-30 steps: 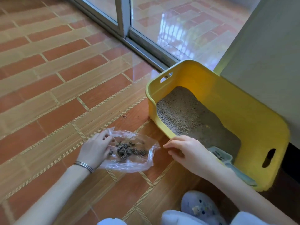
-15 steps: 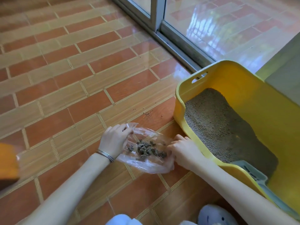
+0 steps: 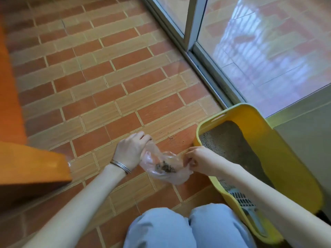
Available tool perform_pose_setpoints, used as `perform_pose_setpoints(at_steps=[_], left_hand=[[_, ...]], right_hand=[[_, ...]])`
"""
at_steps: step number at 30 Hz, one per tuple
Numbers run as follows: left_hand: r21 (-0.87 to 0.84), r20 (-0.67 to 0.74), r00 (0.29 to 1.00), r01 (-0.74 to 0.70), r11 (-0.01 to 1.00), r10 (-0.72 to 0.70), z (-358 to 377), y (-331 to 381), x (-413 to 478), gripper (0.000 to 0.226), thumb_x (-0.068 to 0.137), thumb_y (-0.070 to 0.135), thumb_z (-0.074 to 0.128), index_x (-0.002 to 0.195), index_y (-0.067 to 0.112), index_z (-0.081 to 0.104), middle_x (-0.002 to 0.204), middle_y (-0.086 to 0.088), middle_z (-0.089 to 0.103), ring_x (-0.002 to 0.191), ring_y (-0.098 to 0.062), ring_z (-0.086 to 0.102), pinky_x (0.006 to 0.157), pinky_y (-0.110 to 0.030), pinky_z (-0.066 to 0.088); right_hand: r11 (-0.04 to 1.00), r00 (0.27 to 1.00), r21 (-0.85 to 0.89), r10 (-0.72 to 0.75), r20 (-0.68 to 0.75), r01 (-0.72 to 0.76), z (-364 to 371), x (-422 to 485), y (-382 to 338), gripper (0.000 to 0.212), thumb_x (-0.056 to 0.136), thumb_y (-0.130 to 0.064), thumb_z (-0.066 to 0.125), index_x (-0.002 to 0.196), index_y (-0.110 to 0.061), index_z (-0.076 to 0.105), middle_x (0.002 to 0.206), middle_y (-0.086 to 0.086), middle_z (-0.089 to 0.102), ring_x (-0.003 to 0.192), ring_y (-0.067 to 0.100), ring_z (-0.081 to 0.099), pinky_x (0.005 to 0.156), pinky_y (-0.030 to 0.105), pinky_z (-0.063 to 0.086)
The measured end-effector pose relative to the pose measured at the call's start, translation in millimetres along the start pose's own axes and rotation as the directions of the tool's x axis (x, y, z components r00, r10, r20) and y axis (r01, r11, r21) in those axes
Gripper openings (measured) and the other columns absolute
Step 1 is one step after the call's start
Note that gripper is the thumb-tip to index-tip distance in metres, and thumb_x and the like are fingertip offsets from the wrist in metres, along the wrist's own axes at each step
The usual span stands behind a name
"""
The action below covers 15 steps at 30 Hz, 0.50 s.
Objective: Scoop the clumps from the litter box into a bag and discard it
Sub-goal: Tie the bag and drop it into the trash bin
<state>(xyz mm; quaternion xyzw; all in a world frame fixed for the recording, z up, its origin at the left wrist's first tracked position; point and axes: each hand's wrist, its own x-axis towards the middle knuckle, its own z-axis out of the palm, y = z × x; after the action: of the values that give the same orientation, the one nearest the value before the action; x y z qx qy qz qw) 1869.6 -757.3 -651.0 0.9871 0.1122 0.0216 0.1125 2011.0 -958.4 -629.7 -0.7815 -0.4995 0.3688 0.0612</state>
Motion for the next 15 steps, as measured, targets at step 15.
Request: perform_pose_setpoints(at_steps=[15], left_hand=[[0.001, -0.083, 0.982, 0.172, 0.985, -0.171, -377, 49, 15, 0.018, 0.067, 0.004, 0.074, 0.072, 0.012, 0.059, 0.073, -0.004, 0.054, 0.069, -0.026, 0.058, 0.04, -0.027, 0.043]], right_hand=[[0.991, 0.992, -0.129, 0.025, -0.122, -0.041, -296, -183, -186, 0.02, 0.089, -0.02, 0.058, 0.108, -0.017, 0.064, 0.111, 0.001, 0.056, 0.102, 0.016, 0.051, 0.085, 0.025, 0.043]])
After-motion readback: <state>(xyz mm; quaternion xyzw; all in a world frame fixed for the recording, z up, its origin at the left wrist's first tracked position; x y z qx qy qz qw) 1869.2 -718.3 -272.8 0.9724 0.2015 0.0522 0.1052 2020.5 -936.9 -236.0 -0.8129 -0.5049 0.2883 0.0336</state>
